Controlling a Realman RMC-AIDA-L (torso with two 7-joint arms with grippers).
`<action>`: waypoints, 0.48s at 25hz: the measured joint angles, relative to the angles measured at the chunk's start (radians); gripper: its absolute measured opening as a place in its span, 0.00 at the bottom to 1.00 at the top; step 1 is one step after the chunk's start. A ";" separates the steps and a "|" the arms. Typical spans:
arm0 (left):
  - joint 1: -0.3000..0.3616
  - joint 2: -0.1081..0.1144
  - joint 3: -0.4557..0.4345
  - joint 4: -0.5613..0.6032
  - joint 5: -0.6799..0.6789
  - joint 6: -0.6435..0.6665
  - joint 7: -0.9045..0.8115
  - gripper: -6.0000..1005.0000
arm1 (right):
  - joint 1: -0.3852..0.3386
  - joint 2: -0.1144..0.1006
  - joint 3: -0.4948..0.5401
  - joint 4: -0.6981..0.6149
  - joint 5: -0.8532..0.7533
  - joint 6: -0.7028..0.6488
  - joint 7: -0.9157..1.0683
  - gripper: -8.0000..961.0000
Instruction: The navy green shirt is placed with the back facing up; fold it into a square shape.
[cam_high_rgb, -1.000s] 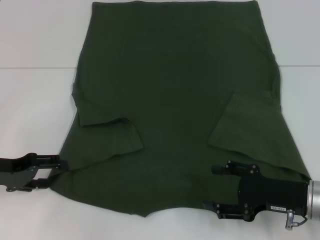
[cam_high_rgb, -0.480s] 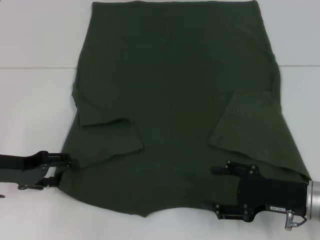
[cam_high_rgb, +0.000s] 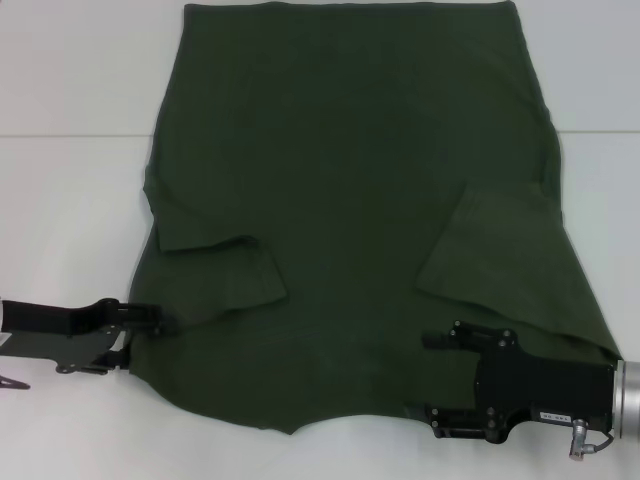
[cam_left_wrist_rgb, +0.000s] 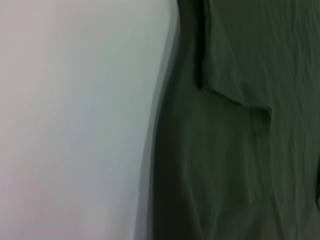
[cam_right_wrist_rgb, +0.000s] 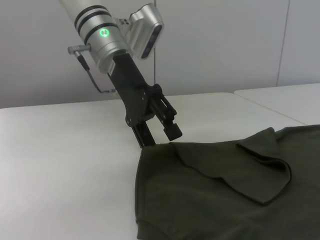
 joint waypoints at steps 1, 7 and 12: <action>-0.002 0.000 0.007 0.000 0.000 -0.002 0.000 0.73 | 0.000 0.000 0.000 0.000 0.000 0.000 0.000 0.88; -0.005 -0.002 0.029 0.017 0.001 -0.015 0.011 0.73 | 0.000 0.000 0.000 0.000 0.002 -0.003 0.002 0.88; -0.002 -0.002 0.039 0.016 0.005 -0.024 0.008 0.58 | -0.002 0.000 0.000 0.000 0.005 -0.007 0.003 0.88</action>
